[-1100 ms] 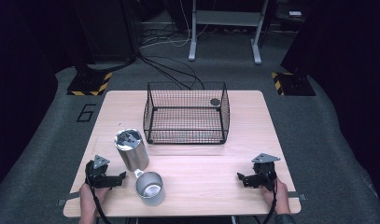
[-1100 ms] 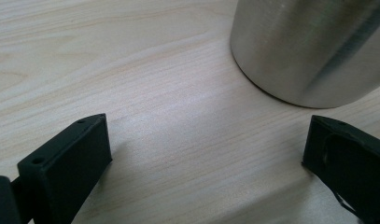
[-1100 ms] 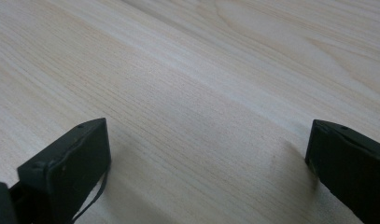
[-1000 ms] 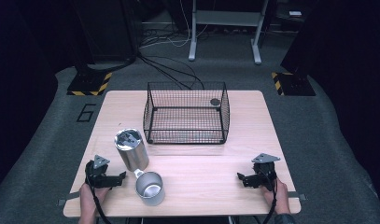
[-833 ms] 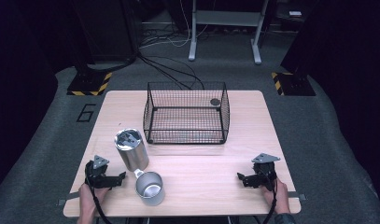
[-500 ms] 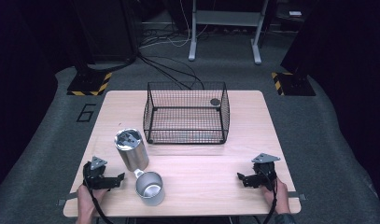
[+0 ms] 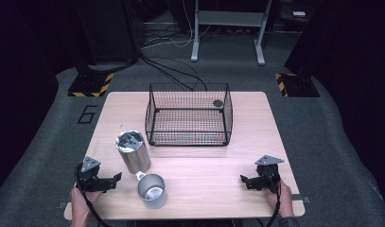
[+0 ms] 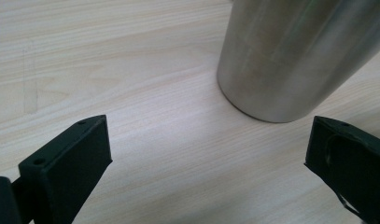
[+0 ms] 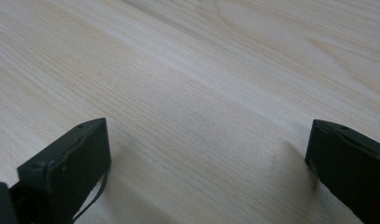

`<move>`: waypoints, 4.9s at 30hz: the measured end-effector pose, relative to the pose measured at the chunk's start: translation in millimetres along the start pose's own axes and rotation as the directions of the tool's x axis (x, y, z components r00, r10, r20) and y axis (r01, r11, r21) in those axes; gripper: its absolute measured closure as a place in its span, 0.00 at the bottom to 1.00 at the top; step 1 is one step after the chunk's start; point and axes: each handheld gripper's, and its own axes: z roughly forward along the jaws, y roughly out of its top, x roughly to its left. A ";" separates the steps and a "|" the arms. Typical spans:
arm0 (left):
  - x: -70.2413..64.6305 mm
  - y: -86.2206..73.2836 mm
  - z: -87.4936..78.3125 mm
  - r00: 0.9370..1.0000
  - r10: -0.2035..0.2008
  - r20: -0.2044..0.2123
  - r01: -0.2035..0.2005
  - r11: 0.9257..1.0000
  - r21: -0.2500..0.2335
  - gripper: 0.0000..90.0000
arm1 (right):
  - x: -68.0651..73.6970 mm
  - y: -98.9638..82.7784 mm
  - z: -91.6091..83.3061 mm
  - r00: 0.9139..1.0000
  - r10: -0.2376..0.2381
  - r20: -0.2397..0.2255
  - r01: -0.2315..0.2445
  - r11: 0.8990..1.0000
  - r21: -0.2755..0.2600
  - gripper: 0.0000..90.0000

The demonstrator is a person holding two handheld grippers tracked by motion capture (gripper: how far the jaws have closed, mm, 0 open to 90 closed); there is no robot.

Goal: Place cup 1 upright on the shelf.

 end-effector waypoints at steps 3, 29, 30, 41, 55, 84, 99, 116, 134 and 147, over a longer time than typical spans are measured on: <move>-0.4 4.0 -7.1 1.000 -0.007 0.027 0.008 1.000 -0.020 0.00 | -0.1 0.0 0.0 1.000 -0.001 0.000 0.001 1.000 0.000 0.00; -26.3 60.8 -20.8 0.981 0.067 0.180 -0.044 0.990 -0.133 0.00 | -0.6 0.0 -0.1 1.000 -0.005 -0.005 0.005 1.000 0.002 0.00; -26.3 60.8 -20.8 0.981 0.067 0.180 -0.044 0.990 -0.133 0.00 | -0.6 0.0 -0.1 1.000 -0.005 -0.005 0.005 1.000 0.002 0.00; -34.5 75.9 -12.4 0.978 0.094 0.186 -0.067 0.987 -0.145 0.00 | -0.6 0.0 -0.1 1.000 -0.005 -0.005 0.005 1.000 0.001 0.00; -37.9 86.9 4.5 0.978 0.083 0.193 -0.052 0.986 -0.160 0.00 | -0.6 0.0 -0.1 1.000 -0.005 -0.005 0.005 1.000 0.001 0.00; -44.4 90.4 27.0 0.986 0.046 0.163 -0.014 0.981 -0.193 0.00 | -0.6 0.0 -0.1 1.000 -0.005 -0.005 0.005 1.000 0.001 0.00; -48.1 91.2 29.9 0.989 0.083 0.126 -0.057 0.979 -0.198 0.03 | -0.6 0.0 -0.1 1.000 -0.005 -0.005 0.005 1.000 0.001 0.00; -44.5 99.6 18.0 0.988 0.103 0.112 -0.076 0.971 -0.226 0.04 | -0.6 0.0 -0.1 1.000 -0.005 -0.005 0.005 1.000 0.001 0.00; -45.4 114.1 -2.6 0.987 0.112 0.115 -0.079 0.963 -0.257 0.04 | -0.6 0.0 -0.1 1.000 -0.005 -0.005 0.005 1.000 0.001 0.00; -49.0 126.2 -15.2 0.984 0.136 0.114 -0.099 0.955 -0.281 0.04 | -0.8 0.1 0.1 1.000 -0.007 -0.007 0.007 1.000 0.002 0.00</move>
